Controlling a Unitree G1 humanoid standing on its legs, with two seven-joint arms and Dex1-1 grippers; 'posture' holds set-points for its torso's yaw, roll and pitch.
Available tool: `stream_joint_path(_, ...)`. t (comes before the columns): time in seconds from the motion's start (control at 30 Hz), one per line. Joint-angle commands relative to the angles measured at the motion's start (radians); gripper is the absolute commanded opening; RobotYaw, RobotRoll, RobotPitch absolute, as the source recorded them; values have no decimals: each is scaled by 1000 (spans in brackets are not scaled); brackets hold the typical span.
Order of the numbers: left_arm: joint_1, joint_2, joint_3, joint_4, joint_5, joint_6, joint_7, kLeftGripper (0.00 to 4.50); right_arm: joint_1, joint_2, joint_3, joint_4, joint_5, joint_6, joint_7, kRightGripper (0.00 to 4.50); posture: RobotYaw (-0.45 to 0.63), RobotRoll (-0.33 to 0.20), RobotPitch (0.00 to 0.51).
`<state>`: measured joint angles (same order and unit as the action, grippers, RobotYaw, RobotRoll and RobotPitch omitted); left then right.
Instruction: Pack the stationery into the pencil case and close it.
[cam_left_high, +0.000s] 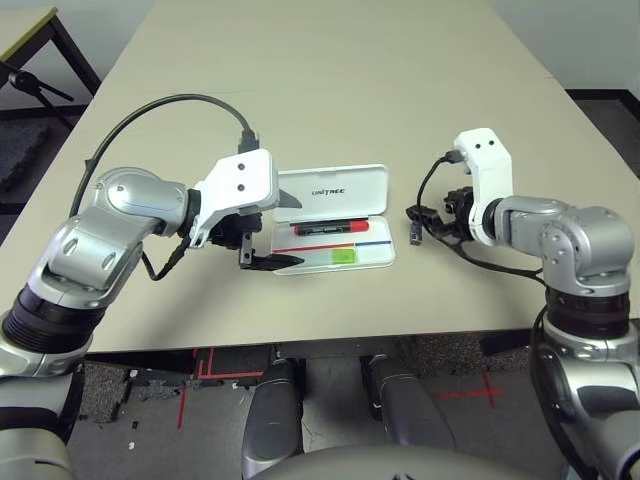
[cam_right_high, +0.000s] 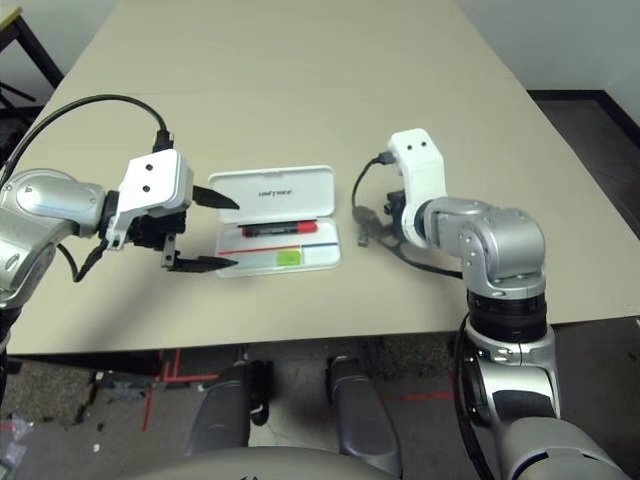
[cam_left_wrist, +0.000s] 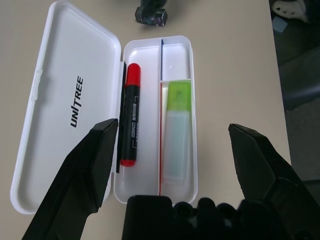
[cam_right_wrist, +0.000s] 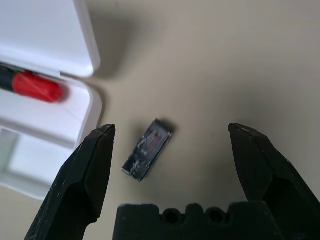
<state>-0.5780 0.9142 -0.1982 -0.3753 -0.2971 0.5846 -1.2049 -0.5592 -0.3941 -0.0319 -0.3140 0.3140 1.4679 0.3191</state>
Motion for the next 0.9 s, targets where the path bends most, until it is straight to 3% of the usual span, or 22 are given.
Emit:
stream_joint_path(0.03, -2, -2, -10, -3, 7, -8, 2, 4470, 21, 7, 26, 6, 1, -10, -7, 4500, -94, 0, 163)
stream_joint_path(0.53, -8, -8, -24, -3, 15, -5, 1, 4470, 77, 22, 65, 53, -4, -45, -16, 4500, -99, 0, 180)
stream_joint_path(0.67, -10, -9, -26, -2, 16, -4, 0, 4500, 81, 21, 61, 48, -1, -41, -18, 3550, -100, 0, 181)
stream_joint_path(0.9, -16, -11, -34, 3, 21, -3, -1, 4500, 72, -22, 55, 46, 6, -43, 3, 958, -103, 0, 181)
